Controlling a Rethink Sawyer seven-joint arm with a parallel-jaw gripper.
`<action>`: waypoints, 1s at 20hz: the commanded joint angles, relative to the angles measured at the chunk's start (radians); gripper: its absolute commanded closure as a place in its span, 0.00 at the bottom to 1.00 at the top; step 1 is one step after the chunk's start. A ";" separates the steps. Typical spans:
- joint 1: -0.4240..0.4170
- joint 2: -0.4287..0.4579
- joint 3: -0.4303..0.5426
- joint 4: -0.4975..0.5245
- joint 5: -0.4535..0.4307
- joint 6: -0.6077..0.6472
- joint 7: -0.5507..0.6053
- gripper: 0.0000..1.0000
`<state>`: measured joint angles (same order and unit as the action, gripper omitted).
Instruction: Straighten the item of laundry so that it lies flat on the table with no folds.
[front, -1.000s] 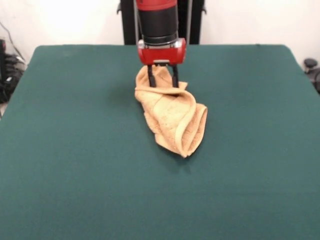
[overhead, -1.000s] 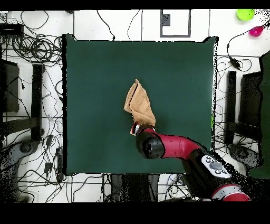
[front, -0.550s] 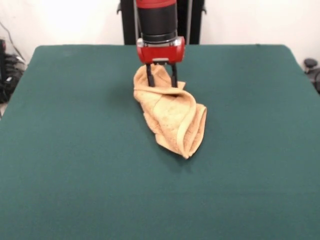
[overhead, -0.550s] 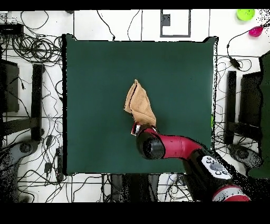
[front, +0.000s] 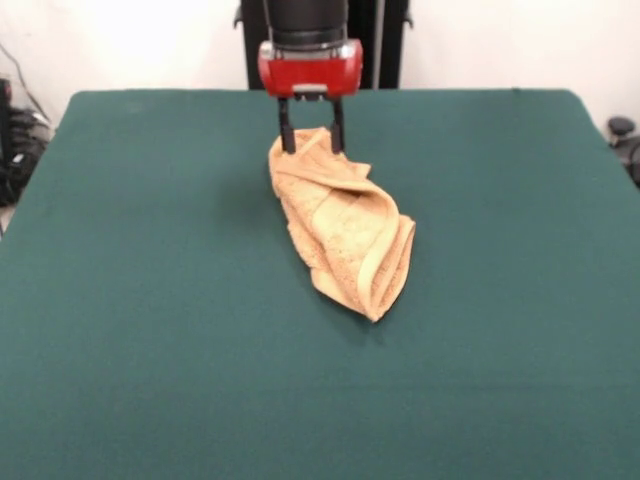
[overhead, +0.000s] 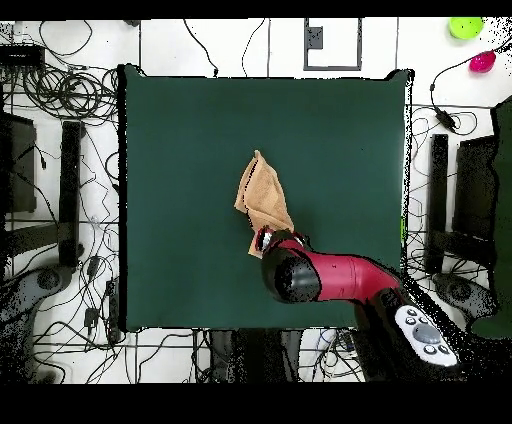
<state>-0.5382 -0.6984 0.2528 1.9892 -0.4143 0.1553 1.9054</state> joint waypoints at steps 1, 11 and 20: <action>-0.001 -0.106 0.135 0.090 0.046 0.176 -0.001 0.00; 0.023 -0.060 0.102 0.060 0.006 0.140 0.025 0.00; 0.022 0.064 0.074 0.031 -0.041 0.091 0.017 0.00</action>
<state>-0.5448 -0.7604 0.2684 2.0103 -0.4124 0.2157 1.9054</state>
